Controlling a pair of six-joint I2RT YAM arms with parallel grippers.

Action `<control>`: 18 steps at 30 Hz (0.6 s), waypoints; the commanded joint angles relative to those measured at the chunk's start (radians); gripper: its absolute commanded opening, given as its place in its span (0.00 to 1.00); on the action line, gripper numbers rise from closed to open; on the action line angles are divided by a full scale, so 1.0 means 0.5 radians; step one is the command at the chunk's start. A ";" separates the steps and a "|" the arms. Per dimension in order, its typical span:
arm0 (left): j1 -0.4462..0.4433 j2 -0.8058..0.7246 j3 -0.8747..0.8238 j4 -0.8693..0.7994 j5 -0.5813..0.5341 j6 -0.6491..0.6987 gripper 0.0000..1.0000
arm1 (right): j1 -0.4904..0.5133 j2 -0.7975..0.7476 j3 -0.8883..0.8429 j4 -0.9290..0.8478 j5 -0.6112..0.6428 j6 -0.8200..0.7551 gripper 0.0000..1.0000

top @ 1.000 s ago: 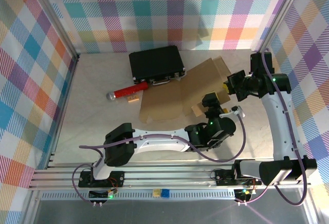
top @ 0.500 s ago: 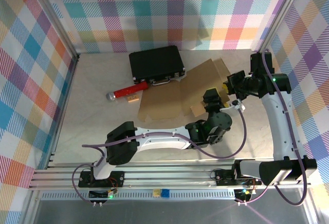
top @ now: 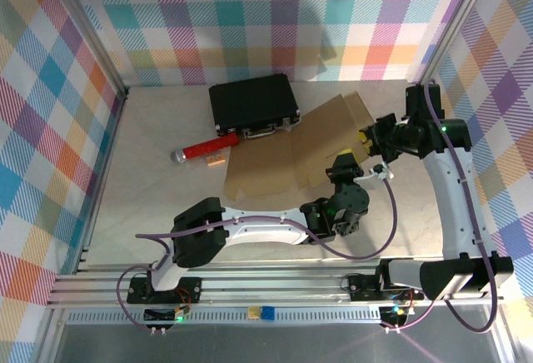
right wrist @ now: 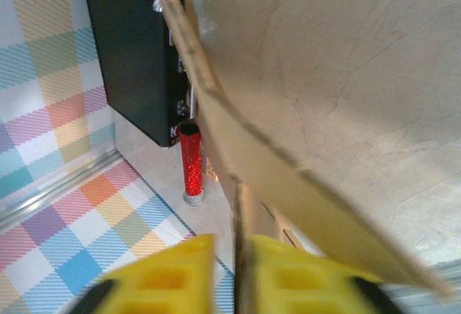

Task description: Fold the paper box

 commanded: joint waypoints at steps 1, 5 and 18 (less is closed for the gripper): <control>-0.007 -0.070 -0.027 0.137 -0.015 0.100 0.00 | 0.012 -0.041 0.184 0.022 -0.020 -0.099 0.52; -0.028 -0.170 -0.010 0.233 0.010 0.206 0.00 | 0.014 0.089 0.658 -0.212 0.066 -0.374 0.69; -0.035 -0.805 -0.281 -0.229 0.238 -0.139 0.00 | -0.293 0.393 1.280 -0.518 0.011 -0.541 0.76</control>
